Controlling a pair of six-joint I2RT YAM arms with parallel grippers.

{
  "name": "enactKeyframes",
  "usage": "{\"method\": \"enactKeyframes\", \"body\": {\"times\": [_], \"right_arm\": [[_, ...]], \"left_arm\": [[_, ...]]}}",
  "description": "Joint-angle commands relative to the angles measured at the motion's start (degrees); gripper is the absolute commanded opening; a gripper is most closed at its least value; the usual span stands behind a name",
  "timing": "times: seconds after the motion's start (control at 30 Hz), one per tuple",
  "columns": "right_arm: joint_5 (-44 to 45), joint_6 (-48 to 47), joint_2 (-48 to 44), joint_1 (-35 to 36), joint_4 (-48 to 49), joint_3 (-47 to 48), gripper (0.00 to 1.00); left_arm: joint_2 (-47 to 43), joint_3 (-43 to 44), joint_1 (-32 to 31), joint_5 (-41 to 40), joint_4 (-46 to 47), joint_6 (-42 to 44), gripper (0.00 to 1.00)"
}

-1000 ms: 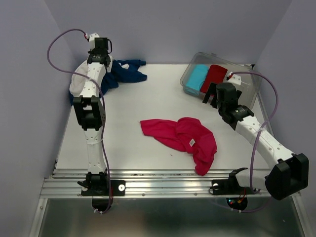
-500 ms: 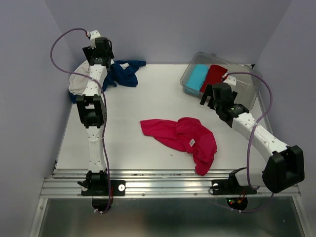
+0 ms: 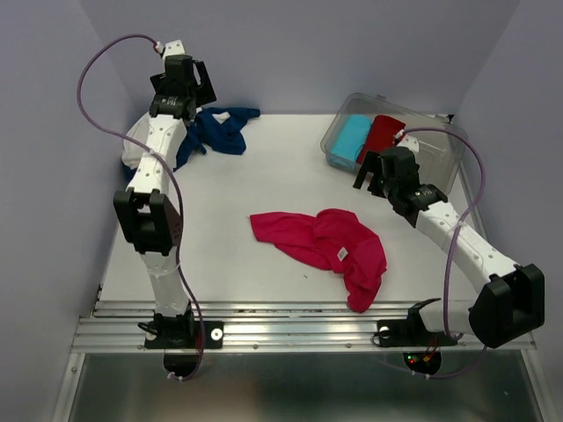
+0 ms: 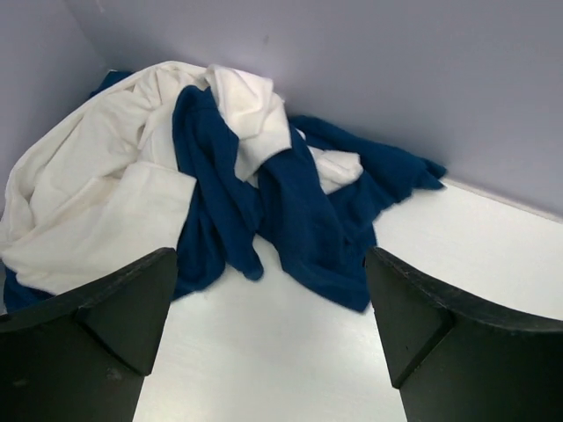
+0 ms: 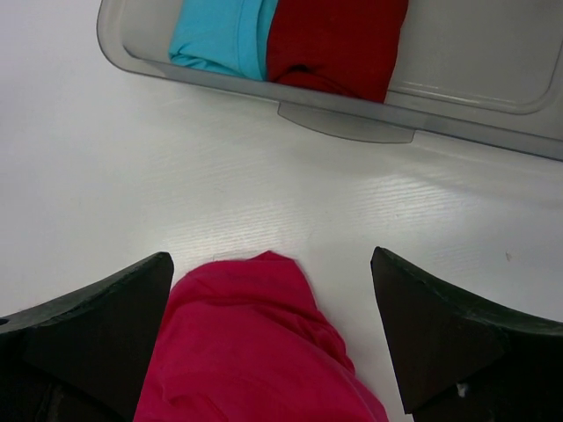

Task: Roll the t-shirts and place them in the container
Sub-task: Move the T-shirt to the corner of the board, then flatten out the T-shirt at the center of the board.

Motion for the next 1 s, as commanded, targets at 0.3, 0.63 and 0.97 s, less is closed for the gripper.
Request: {"method": "enactKeyframes", "body": {"times": [0.3,0.63,0.97], "right_arm": [[-15.67,3.01,-3.03,3.56,-7.45,-8.92,1.00],[-18.49,3.54,-1.53,4.71,-6.66,-10.95,1.00],[-17.17,2.31,-0.31,4.71,-7.02,-10.95,1.00]], "left_arm": [[-29.97,-47.46,-25.86,6.97,-1.07,-8.65,0.97],[-28.57,-62.71,-29.47,8.73,5.01,-21.23,0.97],[-22.07,-64.57,-31.58,3.10,5.18,-25.45,0.87]]}}
